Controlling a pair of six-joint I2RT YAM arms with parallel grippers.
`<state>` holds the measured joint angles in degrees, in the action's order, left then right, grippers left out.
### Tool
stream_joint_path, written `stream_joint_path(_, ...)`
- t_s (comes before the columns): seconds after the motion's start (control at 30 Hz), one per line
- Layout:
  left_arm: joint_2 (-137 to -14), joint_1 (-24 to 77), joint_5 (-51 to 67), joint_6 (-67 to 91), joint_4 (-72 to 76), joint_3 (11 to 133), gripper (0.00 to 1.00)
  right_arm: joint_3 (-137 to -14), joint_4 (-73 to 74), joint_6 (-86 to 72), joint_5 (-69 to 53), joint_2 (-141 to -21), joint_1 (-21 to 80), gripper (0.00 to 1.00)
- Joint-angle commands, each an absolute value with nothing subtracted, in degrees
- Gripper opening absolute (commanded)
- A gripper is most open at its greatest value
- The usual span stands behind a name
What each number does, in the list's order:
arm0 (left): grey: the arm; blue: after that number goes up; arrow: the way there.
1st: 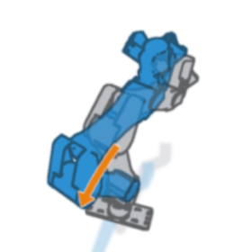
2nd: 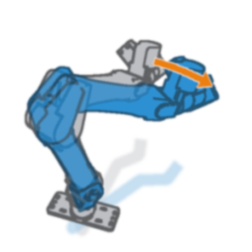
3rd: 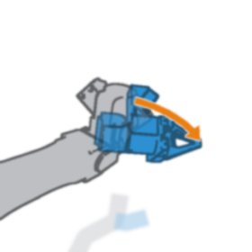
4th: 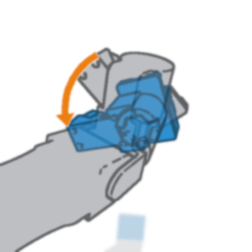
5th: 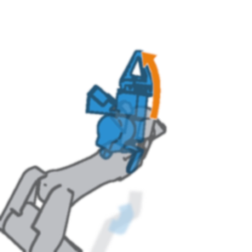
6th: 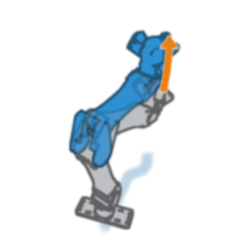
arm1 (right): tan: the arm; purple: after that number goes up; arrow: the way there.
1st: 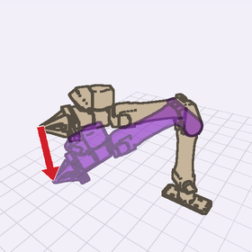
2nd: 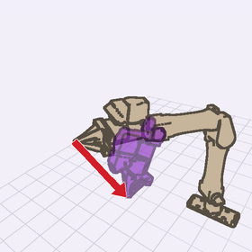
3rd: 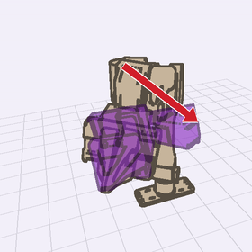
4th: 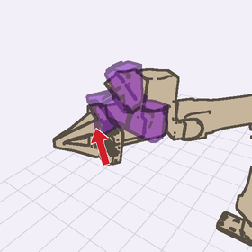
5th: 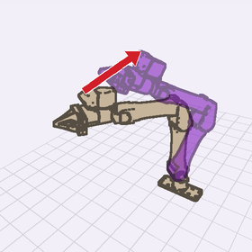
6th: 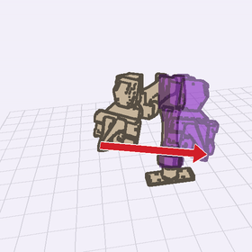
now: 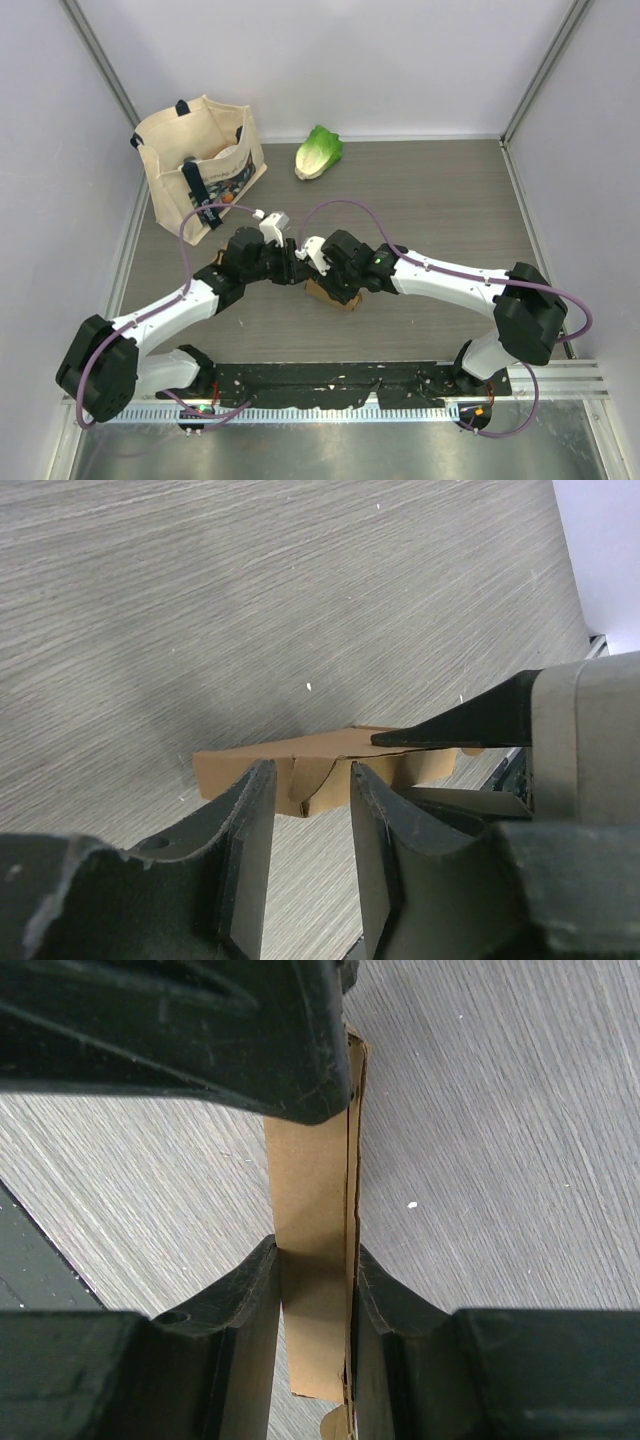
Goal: Fold the paper box
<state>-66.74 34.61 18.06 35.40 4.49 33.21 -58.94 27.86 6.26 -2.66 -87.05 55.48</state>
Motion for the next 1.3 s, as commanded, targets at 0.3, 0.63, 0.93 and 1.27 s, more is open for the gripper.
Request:
stream_joint_path(0.3, -66.53, 36.12, 19.16, 34.45, 5.89, 36.12, 0.29, -59.06, 27.33, 5.36, -4.57, -87.45, 55.55, 0.22)
stream_joint_path(0.63, -65.3, 38.14, 14.95, 33.75, 3.61, 36.39, 0.24, -58.89, 27.42, 5.27, -4.57, -87.1, 55.55, 0.2)
stream_joint_path(0.93, -63.9, 39.72, 9.23, 30.41, 0.26, 37.44, 0.1, -58.97, 27.25, 5.1, -5.01, -87.36, 55.55, 0.19)
stream_joint_path(1.27, -63.11, 42.45, 3.79, 29.8, 0.18, 34.63, 0.0, -59.24, 26.1, 4.31, -3.51, -87.89, 55.02, 0.2)
